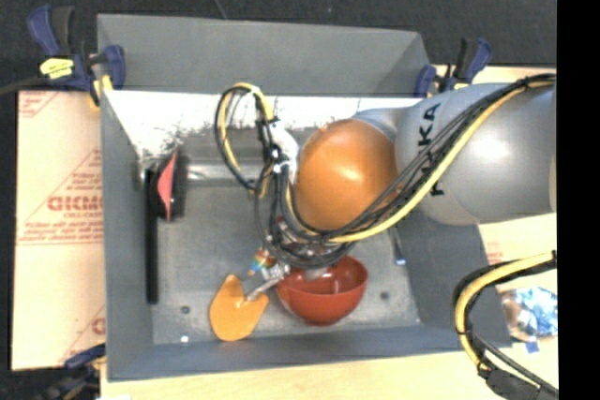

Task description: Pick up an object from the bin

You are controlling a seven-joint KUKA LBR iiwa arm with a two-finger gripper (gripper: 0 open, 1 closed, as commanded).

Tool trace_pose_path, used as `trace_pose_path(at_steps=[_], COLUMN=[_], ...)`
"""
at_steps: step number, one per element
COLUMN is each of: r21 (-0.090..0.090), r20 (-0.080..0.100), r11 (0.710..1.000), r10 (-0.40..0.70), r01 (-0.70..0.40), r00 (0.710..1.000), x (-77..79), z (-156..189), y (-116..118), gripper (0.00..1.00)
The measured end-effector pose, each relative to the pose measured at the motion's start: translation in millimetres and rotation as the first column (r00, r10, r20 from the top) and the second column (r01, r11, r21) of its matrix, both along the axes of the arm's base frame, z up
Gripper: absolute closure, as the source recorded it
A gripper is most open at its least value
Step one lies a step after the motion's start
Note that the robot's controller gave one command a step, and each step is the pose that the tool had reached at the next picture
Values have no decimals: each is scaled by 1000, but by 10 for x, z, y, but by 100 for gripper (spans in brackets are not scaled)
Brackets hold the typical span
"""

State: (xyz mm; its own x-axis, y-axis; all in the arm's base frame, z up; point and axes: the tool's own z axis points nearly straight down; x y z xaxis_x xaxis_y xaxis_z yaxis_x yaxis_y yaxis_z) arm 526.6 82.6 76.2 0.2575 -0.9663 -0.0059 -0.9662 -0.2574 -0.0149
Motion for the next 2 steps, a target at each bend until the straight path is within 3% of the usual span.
trace_pose_path(at_steps=[1,2], r21=[-2,-1], r20=[-1,-2], r11=[965,993], r10=[262,118], r01=[-262,-118], r00=[965,993], x=[-118,-153], z=[-50,155], y=[-494,-179], gripper=[0,100])
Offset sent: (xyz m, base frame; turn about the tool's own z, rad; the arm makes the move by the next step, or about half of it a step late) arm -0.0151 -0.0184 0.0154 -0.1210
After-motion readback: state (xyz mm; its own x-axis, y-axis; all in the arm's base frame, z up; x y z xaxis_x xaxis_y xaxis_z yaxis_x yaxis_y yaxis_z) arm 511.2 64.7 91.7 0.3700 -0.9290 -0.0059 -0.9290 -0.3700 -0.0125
